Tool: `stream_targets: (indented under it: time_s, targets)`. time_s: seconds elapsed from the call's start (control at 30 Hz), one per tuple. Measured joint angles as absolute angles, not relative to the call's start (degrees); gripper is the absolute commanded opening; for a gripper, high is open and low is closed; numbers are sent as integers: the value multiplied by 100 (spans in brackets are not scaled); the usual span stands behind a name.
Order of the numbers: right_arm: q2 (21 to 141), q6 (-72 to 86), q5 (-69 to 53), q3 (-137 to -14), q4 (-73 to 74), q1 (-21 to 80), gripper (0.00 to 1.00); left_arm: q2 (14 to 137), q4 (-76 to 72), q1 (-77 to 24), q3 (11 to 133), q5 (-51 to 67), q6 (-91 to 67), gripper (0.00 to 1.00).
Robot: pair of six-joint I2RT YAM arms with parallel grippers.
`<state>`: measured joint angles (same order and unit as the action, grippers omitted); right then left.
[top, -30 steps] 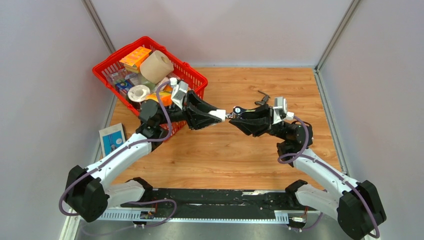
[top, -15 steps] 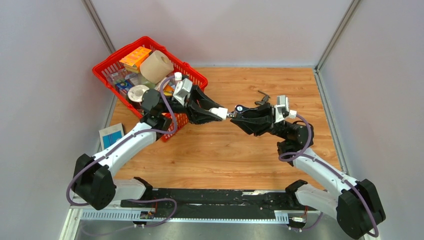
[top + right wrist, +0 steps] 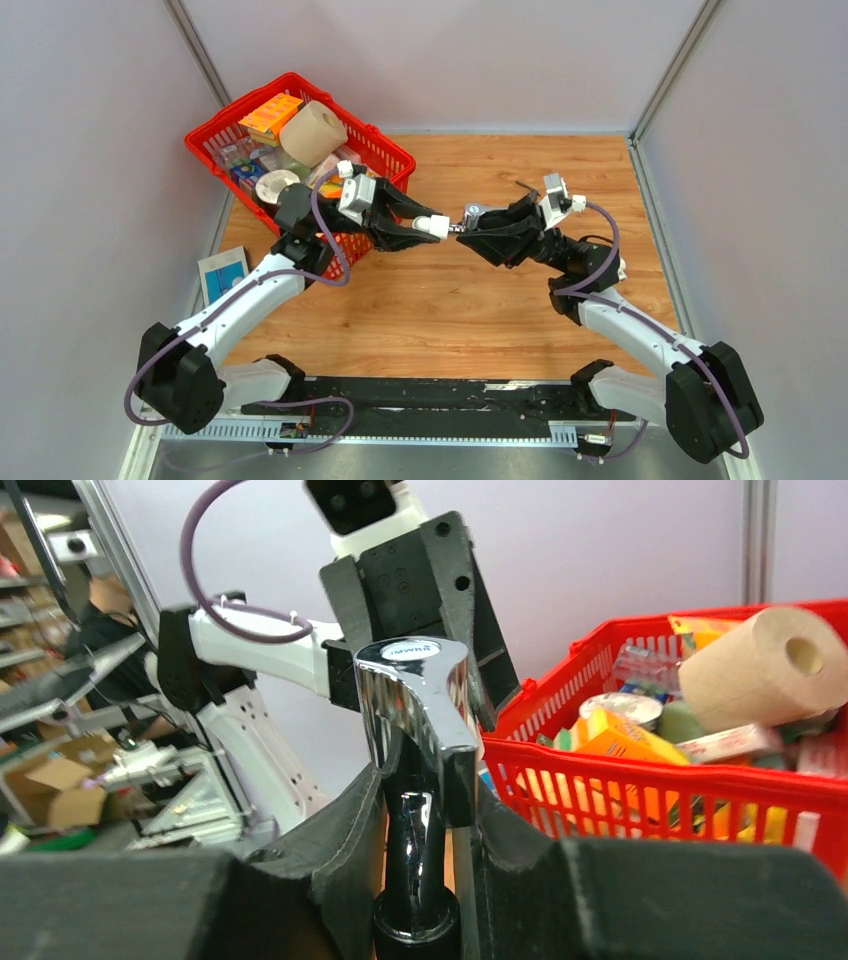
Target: Install the water faucets
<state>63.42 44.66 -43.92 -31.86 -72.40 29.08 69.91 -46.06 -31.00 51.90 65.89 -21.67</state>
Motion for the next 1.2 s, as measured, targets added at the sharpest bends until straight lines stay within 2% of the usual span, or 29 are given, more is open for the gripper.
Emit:
stream_targets:
  time_s: [0.27,0.57,0.7,0.93,1.03,1.2]
  targets:
    - [6322,5802,-4032,-3570,-6027,2965,0,6458,-2687,-3109,5430,6204,-75,0]
    - [6335,7439,-3524,-3957,-4230,3037,0,6285,-674,-3129,5839,5520,1415,0]
    - [6333,7961,-3378,-4112,-3516,3065,0,6123,161,-3347,5970,4842,2123,0]
    - [6335,8558,-3245,-4156,-2530,3087,1,5905,1210,-4187,5970,2928,3293,0]
    - [6348,8630,-3175,-4176,-2265,3129,6,5833,1334,-4440,5881,2333,3570,0]
    - [6495,8652,-3103,-4206,-2036,3210,34,5695,1271,-4604,5570,1804,3715,0]
